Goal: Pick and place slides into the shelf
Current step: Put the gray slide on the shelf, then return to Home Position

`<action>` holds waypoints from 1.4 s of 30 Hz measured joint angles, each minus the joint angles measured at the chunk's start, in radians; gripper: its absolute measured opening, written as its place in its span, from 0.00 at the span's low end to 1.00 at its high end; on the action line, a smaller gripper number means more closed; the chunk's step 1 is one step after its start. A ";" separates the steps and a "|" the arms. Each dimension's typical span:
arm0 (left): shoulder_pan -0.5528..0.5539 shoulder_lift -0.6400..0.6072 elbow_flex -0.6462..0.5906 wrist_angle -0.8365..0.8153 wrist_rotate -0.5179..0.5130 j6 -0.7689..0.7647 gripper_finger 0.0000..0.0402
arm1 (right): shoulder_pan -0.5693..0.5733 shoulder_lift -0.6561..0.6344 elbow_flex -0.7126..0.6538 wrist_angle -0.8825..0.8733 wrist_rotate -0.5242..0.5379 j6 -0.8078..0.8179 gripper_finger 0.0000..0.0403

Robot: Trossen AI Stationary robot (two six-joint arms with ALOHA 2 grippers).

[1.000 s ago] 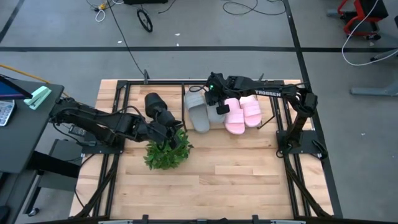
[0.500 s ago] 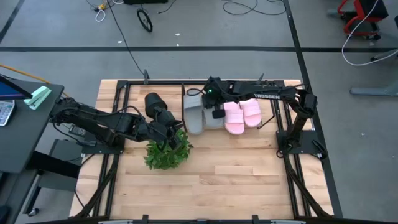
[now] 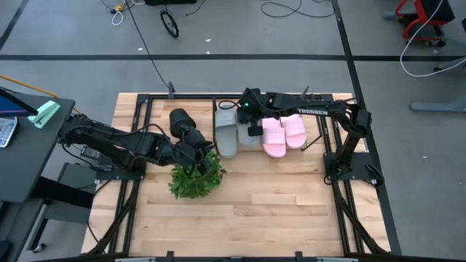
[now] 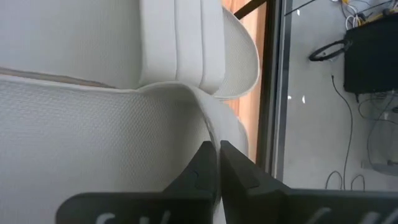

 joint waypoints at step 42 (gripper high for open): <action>0.000 0.000 -0.001 0.002 0.000 0.048 0.20 | 0.054 -0.112 -0.072 -0.106 -0.013 0.104 0.49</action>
